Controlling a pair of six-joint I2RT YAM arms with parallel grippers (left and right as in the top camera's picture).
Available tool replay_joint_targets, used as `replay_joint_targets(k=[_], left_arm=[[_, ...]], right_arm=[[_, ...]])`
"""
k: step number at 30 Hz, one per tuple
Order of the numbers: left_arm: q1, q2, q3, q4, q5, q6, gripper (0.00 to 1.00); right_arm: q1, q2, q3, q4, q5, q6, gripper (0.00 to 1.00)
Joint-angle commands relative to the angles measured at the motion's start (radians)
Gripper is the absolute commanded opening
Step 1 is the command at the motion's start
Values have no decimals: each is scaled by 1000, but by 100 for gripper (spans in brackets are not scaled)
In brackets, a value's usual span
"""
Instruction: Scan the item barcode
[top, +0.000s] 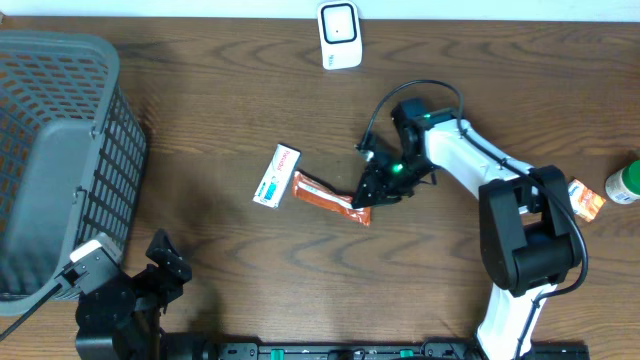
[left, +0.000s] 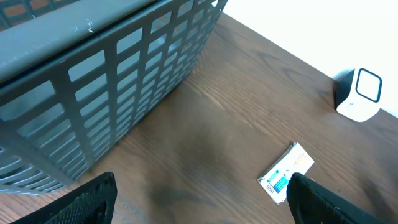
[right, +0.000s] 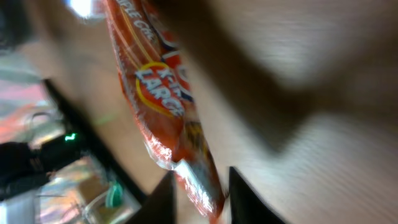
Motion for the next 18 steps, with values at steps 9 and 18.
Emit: replay_joint_targets(k=[9,18], left_arm=[[5,-5,5,-2,-6,-9,88],[5,-5,5,-2,-6,-9,88]], right_arm=[[-80,5,-2,95,203,-124,99],[-57,7,-2,121,-53,-351,99]])
